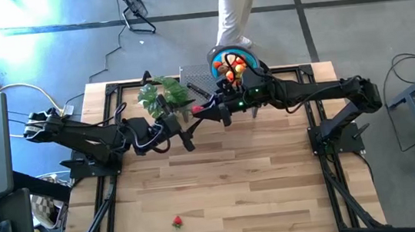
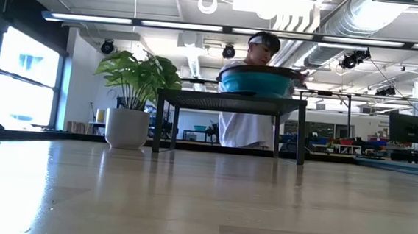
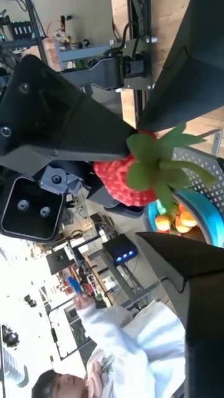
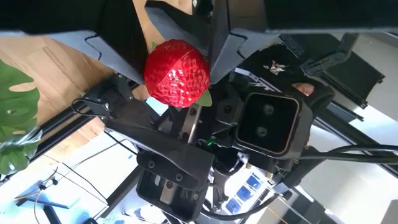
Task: Pick & Place Fruit
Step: Put the red strawberry in the blue bowl on the shelf
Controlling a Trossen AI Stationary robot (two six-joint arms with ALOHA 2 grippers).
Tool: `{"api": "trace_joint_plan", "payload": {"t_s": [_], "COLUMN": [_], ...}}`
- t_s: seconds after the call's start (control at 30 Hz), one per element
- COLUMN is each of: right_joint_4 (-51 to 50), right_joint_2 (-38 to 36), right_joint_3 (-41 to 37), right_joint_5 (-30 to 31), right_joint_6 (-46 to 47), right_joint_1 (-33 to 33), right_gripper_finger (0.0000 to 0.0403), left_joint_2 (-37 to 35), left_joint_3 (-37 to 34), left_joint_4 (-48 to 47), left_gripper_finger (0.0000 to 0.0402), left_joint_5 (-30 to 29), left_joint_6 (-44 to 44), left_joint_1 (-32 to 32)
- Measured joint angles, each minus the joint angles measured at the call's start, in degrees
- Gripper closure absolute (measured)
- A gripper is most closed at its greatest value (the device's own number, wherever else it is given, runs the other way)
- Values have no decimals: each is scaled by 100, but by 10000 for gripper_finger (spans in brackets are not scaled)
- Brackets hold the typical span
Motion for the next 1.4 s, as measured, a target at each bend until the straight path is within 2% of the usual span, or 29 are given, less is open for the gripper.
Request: {"api": "trace_joint_plan", "payload": {"t_s": [0.27,0.53,0.67,0.83,1.03,1.2,1.4], "right_joint_4": [0,3,4,0,-54,-371,-1414], "right_joint_2": [0,0,0,2,-45,-48,-48], "right_joint_3": [0,0,0,0,0,0,0], "right_joint_5": [38,46,39,28,55,319,1135], "right_joint_6": [0,2,1,0,-143,-360,-818], "right_joint_1": [-21,-166,-328,-622,-1060,-1416,-1718], "right_gripper_finger": [263,263,264,264,265,264,265], "left_joint_2": [-54,-312,-424,-467,-547,-657,-704], "left_joint_3": [0,2,2,0,2,8,4], "left_joint_4": [-18,-55,-339,-720,-725,-686,-761], "left_gripper_finger": [128,128,128,128,128,128,128], "left_joint_5": [-6,-271,-360,-801,-1019,-1204,-1263], "left_joint_6": [0,-1,-127,-236,-237,-243,-256], "left_joint_1": [-2,-7,-7,-7,-4,-4,-4]}}
